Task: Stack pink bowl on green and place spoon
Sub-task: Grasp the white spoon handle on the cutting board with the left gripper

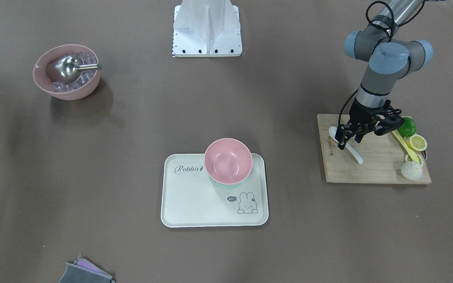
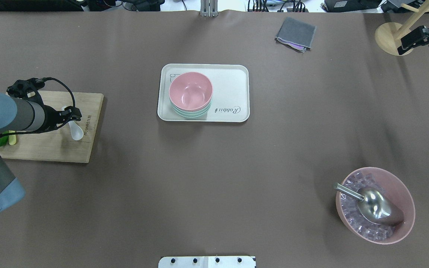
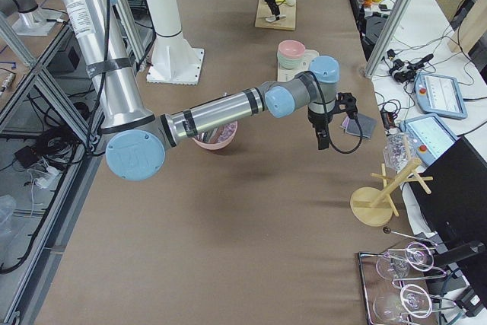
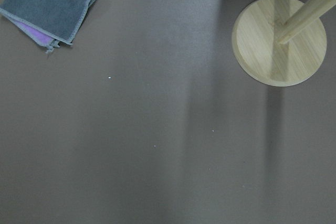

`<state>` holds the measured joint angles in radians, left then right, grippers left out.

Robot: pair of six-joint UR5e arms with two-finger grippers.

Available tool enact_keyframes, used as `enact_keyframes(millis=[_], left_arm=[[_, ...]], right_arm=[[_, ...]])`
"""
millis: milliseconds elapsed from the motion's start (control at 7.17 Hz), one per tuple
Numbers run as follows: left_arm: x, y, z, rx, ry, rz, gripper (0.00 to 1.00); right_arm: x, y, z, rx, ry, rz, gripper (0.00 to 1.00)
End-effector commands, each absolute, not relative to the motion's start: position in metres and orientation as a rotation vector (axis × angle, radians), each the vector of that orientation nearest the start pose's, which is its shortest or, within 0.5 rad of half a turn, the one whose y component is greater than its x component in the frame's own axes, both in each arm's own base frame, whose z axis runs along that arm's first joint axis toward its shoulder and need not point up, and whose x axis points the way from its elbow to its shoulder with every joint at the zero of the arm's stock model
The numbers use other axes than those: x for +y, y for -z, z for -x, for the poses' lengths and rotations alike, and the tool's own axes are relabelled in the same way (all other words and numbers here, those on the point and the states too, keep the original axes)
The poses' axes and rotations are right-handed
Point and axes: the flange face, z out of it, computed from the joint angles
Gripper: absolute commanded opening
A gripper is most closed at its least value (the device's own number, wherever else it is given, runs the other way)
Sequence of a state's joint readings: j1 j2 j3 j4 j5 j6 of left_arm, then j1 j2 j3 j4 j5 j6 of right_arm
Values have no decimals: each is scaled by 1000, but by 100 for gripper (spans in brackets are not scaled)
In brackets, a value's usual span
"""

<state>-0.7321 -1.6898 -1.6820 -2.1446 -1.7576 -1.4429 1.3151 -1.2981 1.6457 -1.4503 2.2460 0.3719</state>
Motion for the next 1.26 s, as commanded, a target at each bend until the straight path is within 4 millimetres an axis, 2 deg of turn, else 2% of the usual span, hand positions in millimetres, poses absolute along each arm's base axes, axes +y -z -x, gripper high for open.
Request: enact_keyframes(millis=[0, 140, 419, 558, 698, 837, 1116], left_arm=[[-473, -485, -356, 819, 490, -179, 9], [-473, -483, -355, 819, 492, -179, 0], [-475, -470, -359, 839, 478, -187, 0], [-479, -457, -357, 860, 477, -199, 0], [-489, -433, -364, 856, 482, -199, 0], [-501, -388, -377, 855, 490, -195, 0], [-519, -306, -404, 911, 526, -188, 0]], right_arm=[[-603, -466, 81, -764, 46, -224, 100], [-602, -467, 81, -763, 45, -223, 100], [-600, -471, 81, -763, 43, -217, 100], [-599, -473, 79, -762, 41, -215, 100], [-595, -481, 76, -759, 32, -204, 100], [-580, -493, 72, -756, 27, -189, 100], [-548, -535, 60, -703, -3, -138, 100]])
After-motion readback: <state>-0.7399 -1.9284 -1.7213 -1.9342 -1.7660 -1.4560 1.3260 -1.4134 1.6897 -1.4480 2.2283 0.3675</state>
